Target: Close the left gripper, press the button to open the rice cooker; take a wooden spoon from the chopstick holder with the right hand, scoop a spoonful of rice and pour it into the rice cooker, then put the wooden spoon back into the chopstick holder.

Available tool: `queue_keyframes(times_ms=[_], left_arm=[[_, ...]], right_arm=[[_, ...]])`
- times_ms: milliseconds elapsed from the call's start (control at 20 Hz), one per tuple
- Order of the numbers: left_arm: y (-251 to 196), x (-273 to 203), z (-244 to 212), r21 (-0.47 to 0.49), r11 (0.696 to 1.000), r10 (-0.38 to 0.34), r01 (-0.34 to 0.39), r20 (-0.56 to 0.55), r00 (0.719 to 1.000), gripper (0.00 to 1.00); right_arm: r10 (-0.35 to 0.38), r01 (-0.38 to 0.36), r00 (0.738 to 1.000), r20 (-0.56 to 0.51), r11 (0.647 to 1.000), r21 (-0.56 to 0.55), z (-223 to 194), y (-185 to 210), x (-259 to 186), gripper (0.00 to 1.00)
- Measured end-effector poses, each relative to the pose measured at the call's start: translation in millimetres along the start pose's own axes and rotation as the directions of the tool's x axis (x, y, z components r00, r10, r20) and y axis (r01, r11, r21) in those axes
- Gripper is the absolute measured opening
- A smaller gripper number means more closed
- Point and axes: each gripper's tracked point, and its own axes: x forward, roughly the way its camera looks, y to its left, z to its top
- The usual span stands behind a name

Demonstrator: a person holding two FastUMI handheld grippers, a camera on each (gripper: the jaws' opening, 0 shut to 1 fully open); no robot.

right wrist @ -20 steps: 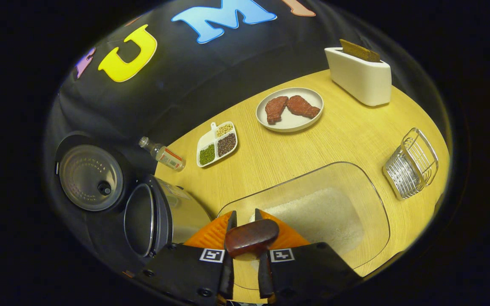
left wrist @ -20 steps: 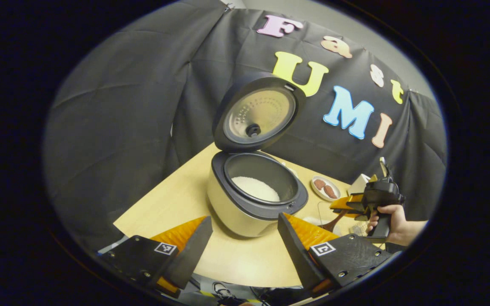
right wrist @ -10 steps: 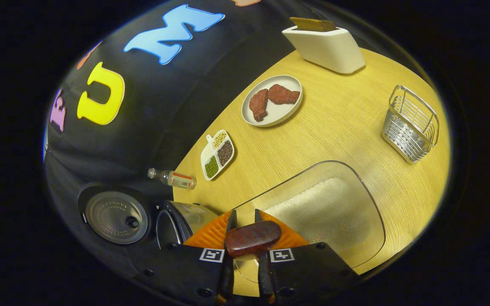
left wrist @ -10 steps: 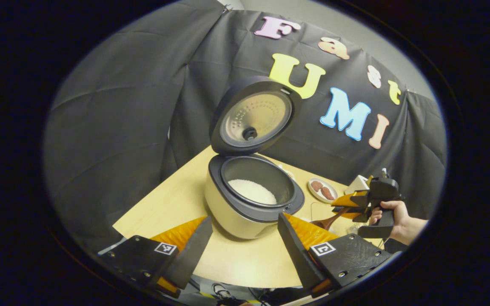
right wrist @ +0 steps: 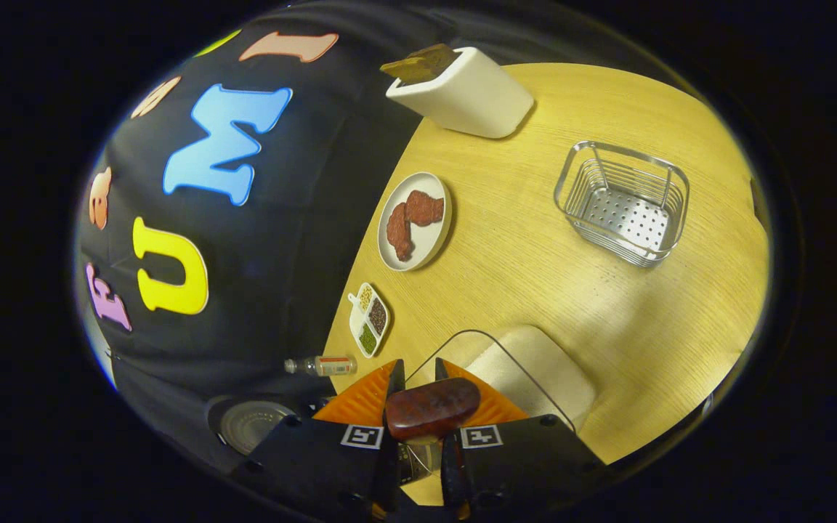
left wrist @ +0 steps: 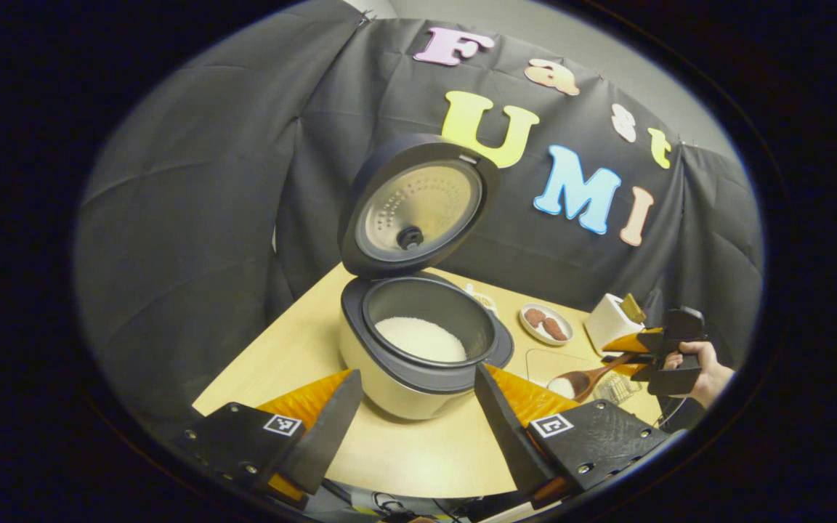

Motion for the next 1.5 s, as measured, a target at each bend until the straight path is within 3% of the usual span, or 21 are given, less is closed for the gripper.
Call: queue_keyframes(times_ms=[300, 900, 1500], left_arm=[[1.6, 6.0, 8.8, 0.03, 0.999, 0.021, -0.021, 0.014, 1.0, 0.98], [25.5, -10.4, 4.9, 0.019, 0.995, 0.098, -0.099, 0.039, 0.994, 0.96], [79.1, -31.2, 4.3, -0.037, 0.977, 0.21, -0.208, 0.057, 0.976, 0.98]], right_arm=[[0.08, -0.08, 0.996, -0.027, 0.997, -0.016, 14.4, 20.9, -16.7, 0.24], [0.225, -0.24, 0.961, -0.158, 0.968, -0.079, -19.2, 131.4, -12.5, 0.24], [0.259, -0.322, 0.925, -0.277, 0.923, -0.212, -105.7, 219.5, 43.6, 0.24]])
